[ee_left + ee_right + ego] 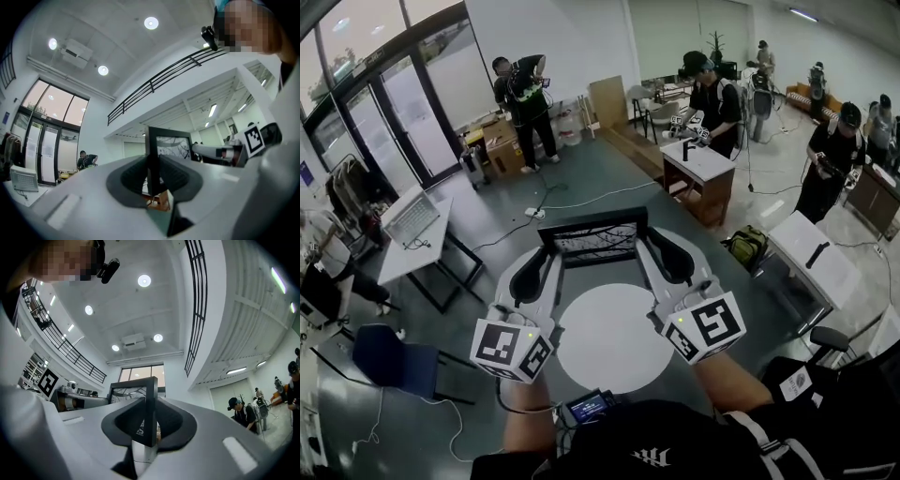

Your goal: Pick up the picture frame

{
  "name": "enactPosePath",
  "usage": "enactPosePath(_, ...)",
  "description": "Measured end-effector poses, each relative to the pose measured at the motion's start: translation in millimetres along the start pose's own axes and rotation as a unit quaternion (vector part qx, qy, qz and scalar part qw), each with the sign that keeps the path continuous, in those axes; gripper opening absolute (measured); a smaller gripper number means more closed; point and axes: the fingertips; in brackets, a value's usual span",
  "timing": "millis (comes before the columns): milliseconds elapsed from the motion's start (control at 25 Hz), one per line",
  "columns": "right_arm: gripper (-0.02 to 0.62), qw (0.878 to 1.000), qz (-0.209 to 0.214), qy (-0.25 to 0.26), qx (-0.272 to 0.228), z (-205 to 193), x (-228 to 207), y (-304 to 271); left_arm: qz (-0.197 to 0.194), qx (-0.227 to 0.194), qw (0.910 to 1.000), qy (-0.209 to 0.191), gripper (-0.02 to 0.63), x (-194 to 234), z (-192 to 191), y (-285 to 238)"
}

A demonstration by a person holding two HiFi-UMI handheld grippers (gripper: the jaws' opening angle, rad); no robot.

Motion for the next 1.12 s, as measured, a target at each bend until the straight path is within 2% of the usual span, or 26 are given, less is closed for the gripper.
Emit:
enactPosePath(640, 0.063, 0.997, 0.027, -0.060, -0.036, 7, 6, 128, 0.022, 0.017, 0.9987, -0.043, 0.077, -119, 23, 77)
enactPosePath(960, 0.061, 0.998, 0.043, -0.041, -0.037, 12, 27, 143, 0.037, -0.004, 0.9985, -0.040, 0.077, -123, 23, 103)
enactPosePath(1120, 0.060, 0.998, 0.057, -0.030, -0.025, 2, 44, 148, 0.045, -0.003, 0.9987, -0.023, 0.077, -118, 10, 115)
Point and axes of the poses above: the fingertips, and each gripper's own axes: y backward along the fingers, x to its left, z out of its top, and after that the axes turned 15 degrees about x, right-handed
